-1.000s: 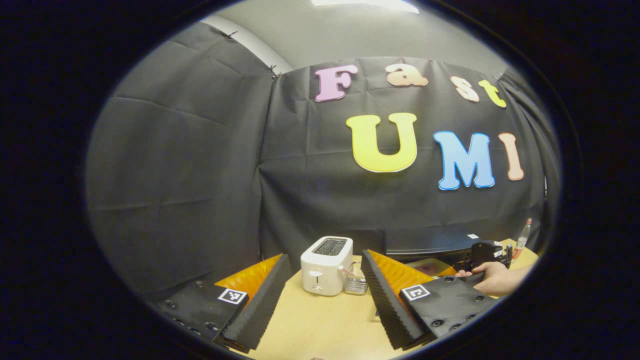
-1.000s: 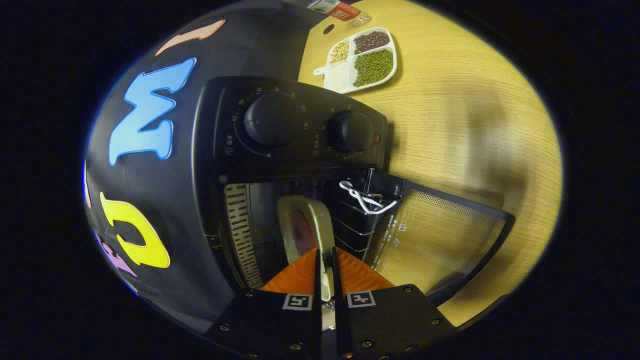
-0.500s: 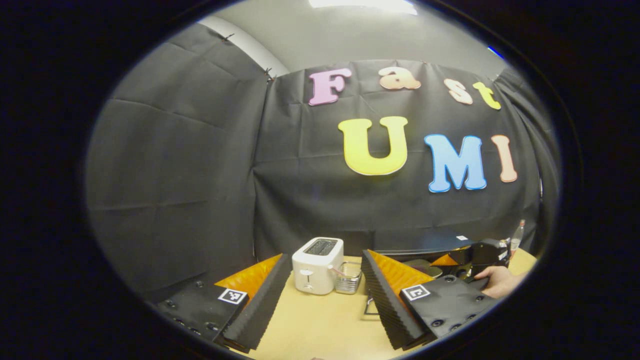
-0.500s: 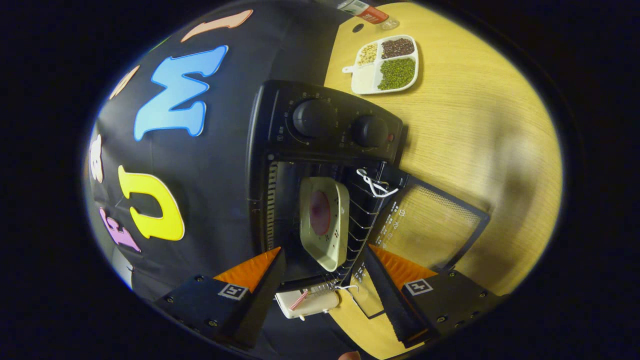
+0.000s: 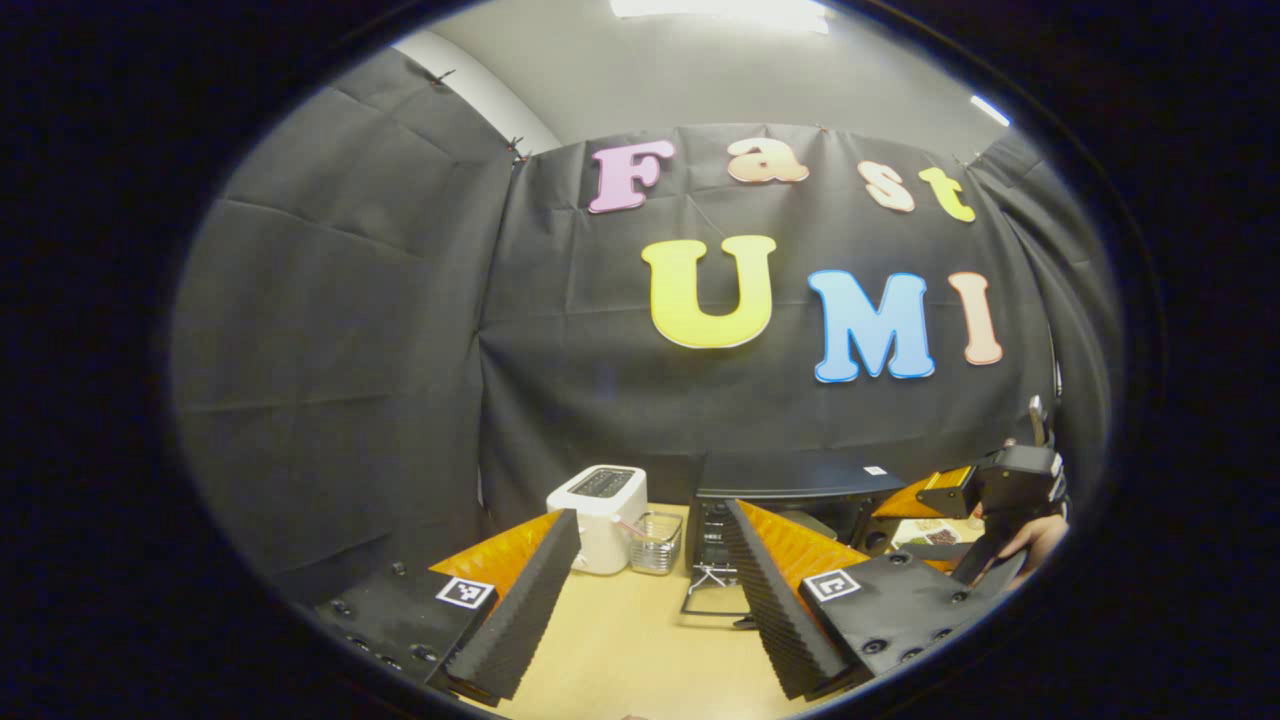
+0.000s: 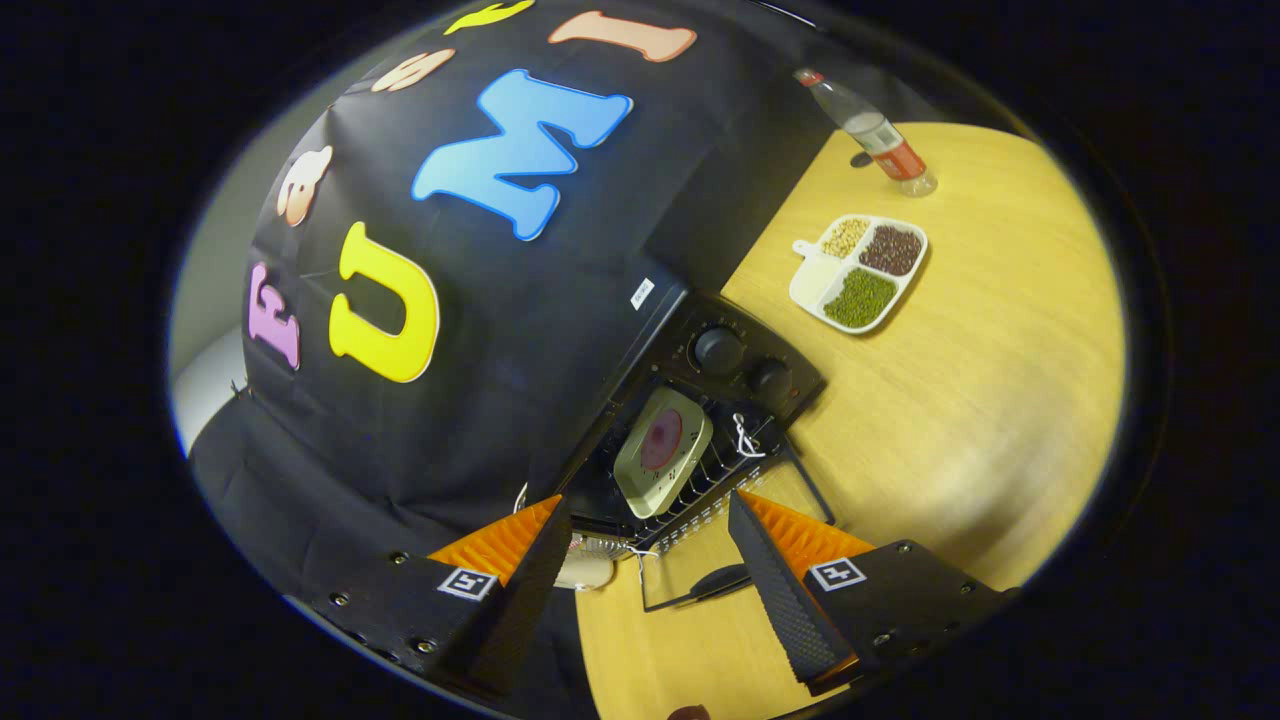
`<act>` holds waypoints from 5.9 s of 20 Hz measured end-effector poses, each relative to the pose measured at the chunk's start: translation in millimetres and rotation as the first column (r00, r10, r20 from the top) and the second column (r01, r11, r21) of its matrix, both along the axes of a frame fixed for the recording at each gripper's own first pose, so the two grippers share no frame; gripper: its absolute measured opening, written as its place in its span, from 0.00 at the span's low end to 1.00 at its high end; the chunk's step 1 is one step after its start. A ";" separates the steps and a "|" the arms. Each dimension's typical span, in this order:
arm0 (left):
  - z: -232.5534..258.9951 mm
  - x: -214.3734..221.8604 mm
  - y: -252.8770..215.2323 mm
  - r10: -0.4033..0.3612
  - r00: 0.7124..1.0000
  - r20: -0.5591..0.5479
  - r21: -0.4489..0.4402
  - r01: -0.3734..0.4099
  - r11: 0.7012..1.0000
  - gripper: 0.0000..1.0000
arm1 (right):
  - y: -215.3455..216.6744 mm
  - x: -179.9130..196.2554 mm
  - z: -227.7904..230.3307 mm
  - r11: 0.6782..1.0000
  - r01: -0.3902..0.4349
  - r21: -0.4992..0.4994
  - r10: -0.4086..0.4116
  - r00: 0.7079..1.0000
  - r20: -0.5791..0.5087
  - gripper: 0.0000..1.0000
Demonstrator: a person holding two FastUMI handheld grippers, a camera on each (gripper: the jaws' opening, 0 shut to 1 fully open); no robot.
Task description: Open the electric oven with the left hand, put the food in, and close the electric oven.
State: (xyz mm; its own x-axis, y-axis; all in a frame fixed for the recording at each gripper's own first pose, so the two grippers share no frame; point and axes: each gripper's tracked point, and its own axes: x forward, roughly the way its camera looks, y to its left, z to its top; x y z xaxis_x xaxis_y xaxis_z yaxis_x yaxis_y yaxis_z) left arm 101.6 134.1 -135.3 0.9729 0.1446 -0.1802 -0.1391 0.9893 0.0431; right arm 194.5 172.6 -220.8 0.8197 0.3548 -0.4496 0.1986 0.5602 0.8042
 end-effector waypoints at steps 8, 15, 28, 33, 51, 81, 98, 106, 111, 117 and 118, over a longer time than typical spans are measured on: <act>-17.1 -13.9 -41.9 -0.057 0.998 -0.031 -0.034 0.056 0.998 0.97 | -58.4 -51.7 47.7 0.957 -0.081 -0.277 0.137 0.972 0.191 0.97; -50.6 -17.0 -71.8 -0.113 0.989 -0.095 -0.059 0.108 0.992 1.00 | -110.9 -84.9 93.5 0.797 -0.005 -0.603 0.272 0.896 0.351 0.98; -179.5 5.0 -107.0 -0.253 0.894 -0.370 -0.124 0.222 0.967 0.97 | -180.1 -109.7 124.2 0.591 0.208 -0.780 0.259 0.866 0.428 0.98; -230.0 23.5 -112.6 -0.277 0.826 -0.491 -0.160 0.227 0.961 0.97 | -194.2 -101.1 113.4 0.556 0.229 -0.799 0.203 0.895 0.398 0.98; -324.8 71.3 -136.4 -0.361 0.601 -0.713 -0.221 0.296 0.929 1.00 | -199.4 -82.0 77.4 0.464 0.209 -0.861 0.107 0.951 0.289 0.98; -209.3 157.4 -147.8 -0.357 0.843 -0.402 -0.110 0.343 0.933 1.00 | -173.6 -63.2 81.2 0.495 0.176 -0.851 0.204 0.928 0.310 0.98; 10.6 60.2 -170.9 -0.272 0.961 0.056 -0.090 0.276 0.957 0.96 | -212.7 -113.7 165.0 0.638 0.262 -0.724 0.197 0.853 0.483 0.98; 63.2 -45.8 -174.3 -0.208 0.974 0.091 -0.035 0.212 0.977 1.00 | -249.7 -178.7 173.9 0.594 0.302 -0.746 0.230 0.824 0.517 0.98; 80.1 -89.4 -155.5 -0.173 0.978 0.113 -0.053 0.180 0.982 1.00 | -240.2 -201.3 178.8 0.625 0.293 -0.724 0.240 0.810 0.535 0.98; 89.5 -97.2 -134.7 -0.191 0.973 0.126 -0.025 0.196 0.980 1.00 | -227.3 -206.1 188.8 0.638 0.287 -0.715 0.232 0.813 0.534 0.98; 91.7 -97.8 -134.2 -0.202 0.971 0.127 -0.022 0.206 0.978 1.00 | -227.2 -206.8 187.8 0.630 0.286 -0.722 0.235 0.816 0.528 0.98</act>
